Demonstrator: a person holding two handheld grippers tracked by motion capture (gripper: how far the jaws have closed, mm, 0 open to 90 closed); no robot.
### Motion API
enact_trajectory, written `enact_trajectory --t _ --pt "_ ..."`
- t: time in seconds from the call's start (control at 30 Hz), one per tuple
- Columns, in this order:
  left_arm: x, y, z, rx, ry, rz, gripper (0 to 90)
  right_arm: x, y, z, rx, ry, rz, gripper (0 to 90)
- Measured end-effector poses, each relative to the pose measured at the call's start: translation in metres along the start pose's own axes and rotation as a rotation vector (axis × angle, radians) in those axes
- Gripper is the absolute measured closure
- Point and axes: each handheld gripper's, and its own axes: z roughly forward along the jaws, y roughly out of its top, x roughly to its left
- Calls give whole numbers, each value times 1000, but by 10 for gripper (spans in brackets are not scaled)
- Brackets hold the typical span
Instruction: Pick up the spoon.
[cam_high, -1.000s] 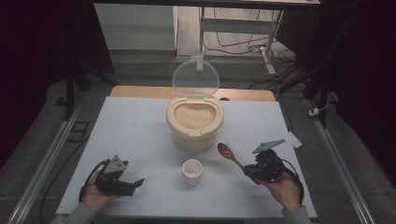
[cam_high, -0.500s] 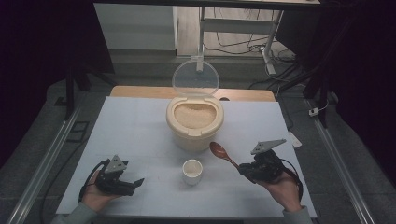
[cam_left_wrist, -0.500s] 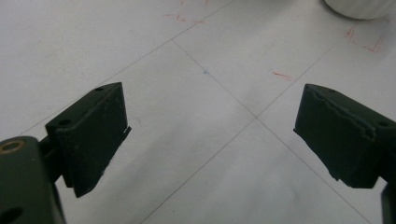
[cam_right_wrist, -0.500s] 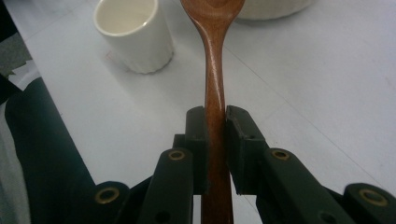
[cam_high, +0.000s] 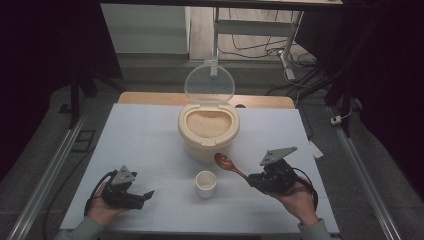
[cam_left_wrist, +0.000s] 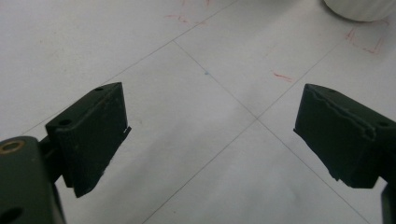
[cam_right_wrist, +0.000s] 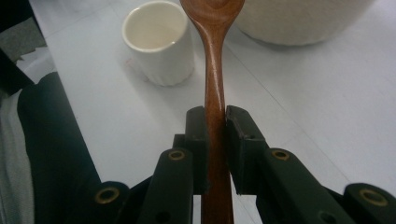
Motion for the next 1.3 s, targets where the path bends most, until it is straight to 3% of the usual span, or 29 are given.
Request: enact_trajectory --t 0.47,0.97,1.3 --pt "0 0 0 3 0 4 96 5 24 20 14 33 -87 794" --pt "-1 0 -1 1 0 5 96 25 44 47 48 83 -199 793" --pt "0 1 -2 -2 -4 11 96 25 42 50 50 84 -211 793"
